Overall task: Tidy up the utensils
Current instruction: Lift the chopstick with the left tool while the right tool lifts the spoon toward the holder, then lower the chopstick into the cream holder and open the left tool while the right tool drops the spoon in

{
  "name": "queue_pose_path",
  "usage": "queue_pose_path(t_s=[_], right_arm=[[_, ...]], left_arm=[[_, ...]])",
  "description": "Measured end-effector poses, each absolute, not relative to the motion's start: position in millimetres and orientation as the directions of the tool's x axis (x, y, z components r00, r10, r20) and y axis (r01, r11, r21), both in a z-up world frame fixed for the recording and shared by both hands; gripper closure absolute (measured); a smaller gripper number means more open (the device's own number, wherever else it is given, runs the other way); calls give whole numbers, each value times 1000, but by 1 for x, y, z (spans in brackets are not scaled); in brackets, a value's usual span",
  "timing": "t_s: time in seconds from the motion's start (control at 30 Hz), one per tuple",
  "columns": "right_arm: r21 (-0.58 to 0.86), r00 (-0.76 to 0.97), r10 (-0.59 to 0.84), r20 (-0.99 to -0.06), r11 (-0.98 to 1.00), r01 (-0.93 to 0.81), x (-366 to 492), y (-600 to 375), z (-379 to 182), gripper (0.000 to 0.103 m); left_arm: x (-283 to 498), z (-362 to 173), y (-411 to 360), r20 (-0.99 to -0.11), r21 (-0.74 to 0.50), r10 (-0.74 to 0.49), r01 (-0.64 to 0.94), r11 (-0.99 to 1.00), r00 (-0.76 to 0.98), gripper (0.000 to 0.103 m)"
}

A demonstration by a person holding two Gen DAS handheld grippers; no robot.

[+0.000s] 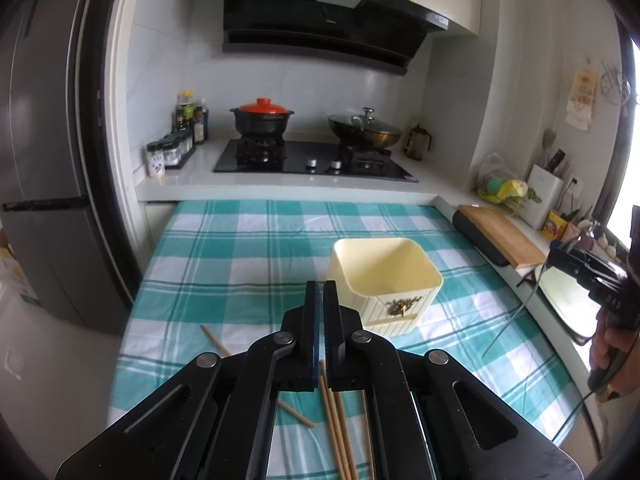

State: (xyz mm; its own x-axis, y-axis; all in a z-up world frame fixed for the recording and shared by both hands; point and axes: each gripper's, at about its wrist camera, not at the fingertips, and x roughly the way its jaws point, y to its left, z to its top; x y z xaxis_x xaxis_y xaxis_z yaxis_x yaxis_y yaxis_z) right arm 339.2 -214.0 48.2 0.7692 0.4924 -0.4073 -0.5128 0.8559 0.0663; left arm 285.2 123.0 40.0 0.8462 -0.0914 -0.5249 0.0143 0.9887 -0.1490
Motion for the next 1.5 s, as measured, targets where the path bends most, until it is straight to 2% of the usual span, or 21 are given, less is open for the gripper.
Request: queue_pose_path(t_s=[0.07,0.13,0.17,0.2,0.37,0.53,0.63,0.67,0.7,0.8,0.93,1.27,1.5], right_arm=[[74,767,504,-397,851,-521,337,-214,51,61],[79,761,514,-396,845,-529,336,-213,50,61],[81,758,516,-398,843,-532,335,-212,48,61],[86,754,521,-400,841,-535,335,-211,46,61],[107,731,541,-416,827,-552,331,-208,38,61],[123,720,550,-424,822,-556,328,-211,33,61],[129,721,547,-425,825,-550,329,-215,32,61],[132,722,546,-425,826,-547,329,-216,32,61],[136,722,545,-425,828,-545,329,-218,31,61],[139,726,542,-423,831,-539,330,-222,32,61],[138,729,541,-419,831,-538,329,-224,33,61],[144,725,559,-402,821,-553,317,-218,37,61],[124,727,564,-392,815,-566,302,-212,43,61]], left_arm=[[294,31,136,-556,-182,-91,-14,983,826,99],[312,10,152,-626,-215,-105,-42,976,773,75],[324,-6,161,-667,-235,-106,-74,969,738,46],[336,-24,171,-703,-255,-99,-120,959,704,36],[392,-113,216,-838,-288,-66,-336,897,541,52],[430,-160,232,-894,-268,-55,-432,861,444,54],[449,-175,227,-918,-239,-60,-427,872,392,64],[454,-180,224,-927,-224,-58,-423,878,370,74],[457,-186,223,-934,-213,-57,-424,880,352,92],[458,-187,219,-925,-203,-40,-404,892,377,99],[442,-165,214,-884,-244,-58,-353,903,464,99],[349,-33,187,-676,-311,-109,-148,939,728,98],[313,7,174,-587,-323,-134,-79,943,798,99]])
